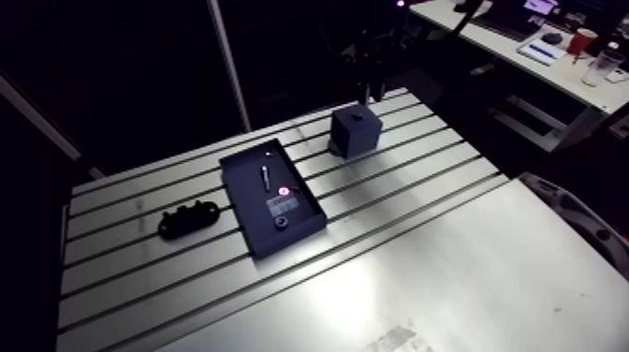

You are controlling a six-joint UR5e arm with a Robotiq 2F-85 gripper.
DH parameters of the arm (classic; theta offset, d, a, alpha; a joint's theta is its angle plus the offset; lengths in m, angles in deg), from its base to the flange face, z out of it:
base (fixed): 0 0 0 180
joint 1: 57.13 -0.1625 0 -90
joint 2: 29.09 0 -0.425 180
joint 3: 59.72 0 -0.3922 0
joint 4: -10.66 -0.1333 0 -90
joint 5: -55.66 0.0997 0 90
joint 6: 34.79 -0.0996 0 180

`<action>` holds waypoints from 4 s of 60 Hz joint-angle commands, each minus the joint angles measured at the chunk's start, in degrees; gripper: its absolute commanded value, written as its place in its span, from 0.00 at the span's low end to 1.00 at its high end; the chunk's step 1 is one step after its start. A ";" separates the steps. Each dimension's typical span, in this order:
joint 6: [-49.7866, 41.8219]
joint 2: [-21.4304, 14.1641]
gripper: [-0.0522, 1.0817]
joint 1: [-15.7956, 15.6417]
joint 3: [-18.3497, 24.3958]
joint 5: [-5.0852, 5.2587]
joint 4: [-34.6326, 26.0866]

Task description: Pick up the M10 bolt and insert it into the hex recess until seated.

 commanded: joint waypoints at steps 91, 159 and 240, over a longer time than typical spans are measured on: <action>-0.23 3.58 1.00 -1.15 -0.93 0.83 5.68; 0.99 4.44 1.00 -1.24 -0.93 0.74 7.08; 1.66 -1.71 0.05 -2.37 3.15 -0.74 -3.83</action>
